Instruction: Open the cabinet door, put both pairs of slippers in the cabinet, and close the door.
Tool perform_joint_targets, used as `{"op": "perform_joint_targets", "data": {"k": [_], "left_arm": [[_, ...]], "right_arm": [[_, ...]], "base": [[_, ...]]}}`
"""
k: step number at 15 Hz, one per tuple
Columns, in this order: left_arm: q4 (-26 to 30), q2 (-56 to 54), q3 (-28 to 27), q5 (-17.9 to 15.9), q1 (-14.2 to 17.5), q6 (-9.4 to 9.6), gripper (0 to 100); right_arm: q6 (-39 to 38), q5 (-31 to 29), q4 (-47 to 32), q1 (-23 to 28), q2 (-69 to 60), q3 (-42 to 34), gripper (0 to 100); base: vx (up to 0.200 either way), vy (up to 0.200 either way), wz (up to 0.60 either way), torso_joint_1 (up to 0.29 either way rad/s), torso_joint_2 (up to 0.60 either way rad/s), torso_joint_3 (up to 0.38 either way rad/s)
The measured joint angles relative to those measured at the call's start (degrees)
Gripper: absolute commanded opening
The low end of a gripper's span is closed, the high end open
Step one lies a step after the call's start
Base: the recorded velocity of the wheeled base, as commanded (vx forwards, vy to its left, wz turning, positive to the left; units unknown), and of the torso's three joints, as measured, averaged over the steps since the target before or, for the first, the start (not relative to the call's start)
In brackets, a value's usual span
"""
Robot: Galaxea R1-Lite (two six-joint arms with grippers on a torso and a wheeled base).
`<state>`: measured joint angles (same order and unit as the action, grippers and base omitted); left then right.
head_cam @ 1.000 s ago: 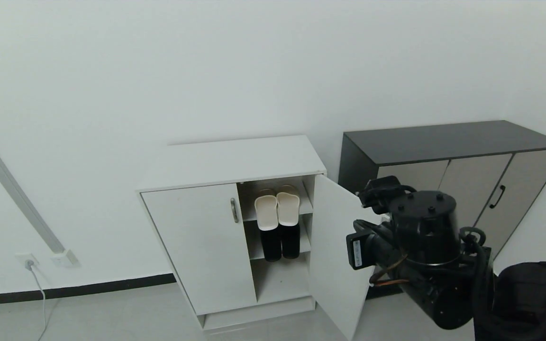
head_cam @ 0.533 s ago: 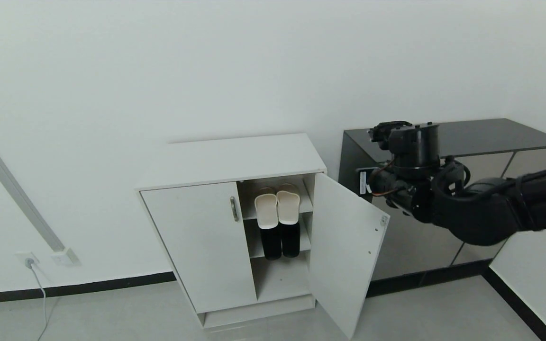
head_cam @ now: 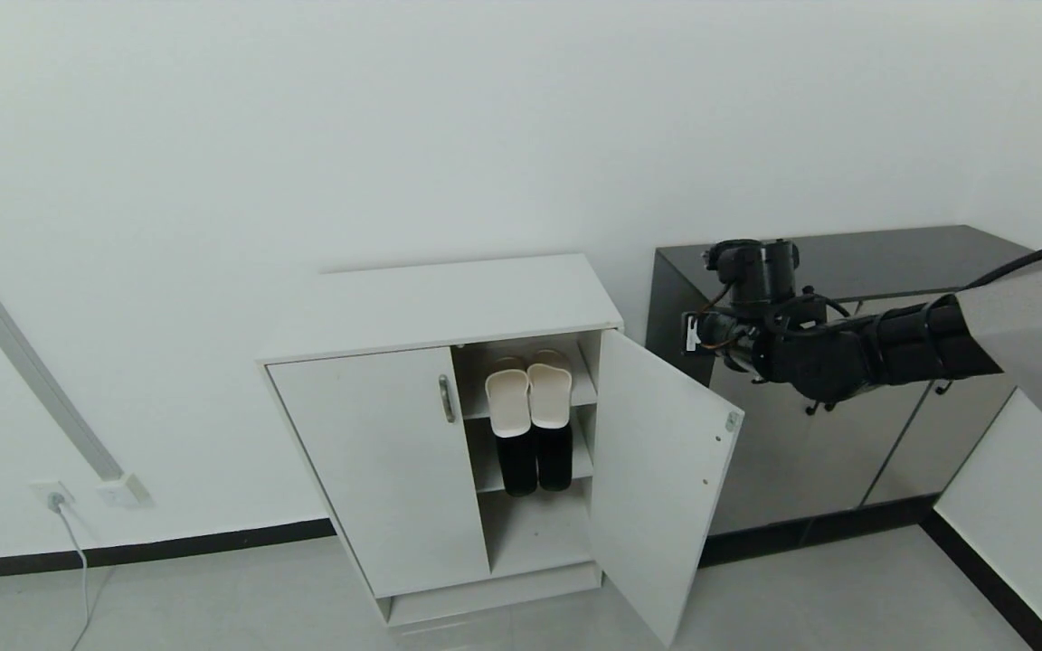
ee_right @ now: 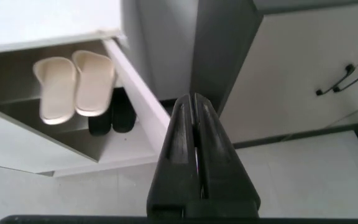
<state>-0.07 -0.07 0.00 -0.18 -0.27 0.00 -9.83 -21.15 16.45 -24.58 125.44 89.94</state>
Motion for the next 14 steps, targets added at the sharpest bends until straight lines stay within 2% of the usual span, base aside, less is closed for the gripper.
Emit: {"op": "perform_joint_targets", "data": {"k": [14], "left_arm": [[0.00, 0.00, 0.00, 0.07, 0.00, 0.00, 0]], "right_arm": [[-1.34, 0.33, 0.38, 3.00, 8.35, 2.52, 0]], "base": [[0.000, 0.000, 0.00, 0.000, 0.00, 0.000]]}}
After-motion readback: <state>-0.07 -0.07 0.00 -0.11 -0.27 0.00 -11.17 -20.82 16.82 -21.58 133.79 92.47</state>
